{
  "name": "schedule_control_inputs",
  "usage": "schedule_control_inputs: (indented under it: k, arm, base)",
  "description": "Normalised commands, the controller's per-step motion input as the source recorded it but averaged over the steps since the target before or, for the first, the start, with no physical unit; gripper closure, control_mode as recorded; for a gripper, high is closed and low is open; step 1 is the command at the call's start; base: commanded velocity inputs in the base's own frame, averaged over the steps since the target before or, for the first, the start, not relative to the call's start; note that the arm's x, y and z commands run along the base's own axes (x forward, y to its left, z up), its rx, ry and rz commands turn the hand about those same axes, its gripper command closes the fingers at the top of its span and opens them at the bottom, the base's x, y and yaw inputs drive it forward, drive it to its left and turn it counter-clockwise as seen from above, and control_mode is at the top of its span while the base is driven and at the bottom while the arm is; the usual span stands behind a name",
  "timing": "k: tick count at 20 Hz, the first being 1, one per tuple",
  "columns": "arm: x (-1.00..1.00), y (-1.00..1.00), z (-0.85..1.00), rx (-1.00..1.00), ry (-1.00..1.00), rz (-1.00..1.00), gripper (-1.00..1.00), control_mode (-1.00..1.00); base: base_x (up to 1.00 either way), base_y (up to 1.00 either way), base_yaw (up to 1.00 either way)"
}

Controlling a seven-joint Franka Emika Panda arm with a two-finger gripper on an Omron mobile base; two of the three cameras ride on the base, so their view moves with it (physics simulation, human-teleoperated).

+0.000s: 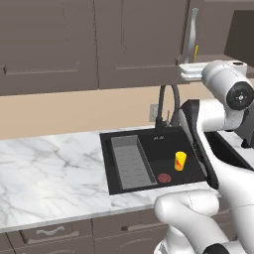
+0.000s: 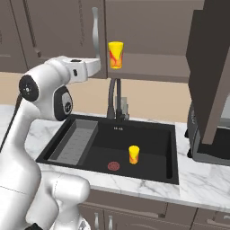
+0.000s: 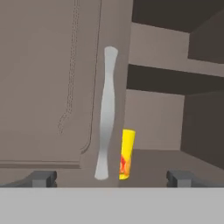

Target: Open the cabinet directly in front. Then move the beer and the cup to the dining counter with the candle on it.

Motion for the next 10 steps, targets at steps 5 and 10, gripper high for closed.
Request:
schedule_control_inputs:
  k: [5,10]
  arm:
    - [0.21,-0.01,0.17,-0.03,-0.13,0.15,-1.0,-1.0]
    - [0.12,0.0,0.25,-0.04,-0.16,0.12,-1.0,-1.0]
  base:
    - [0.0,0.0,0.0]
    - [0.0,0.0,0.0]
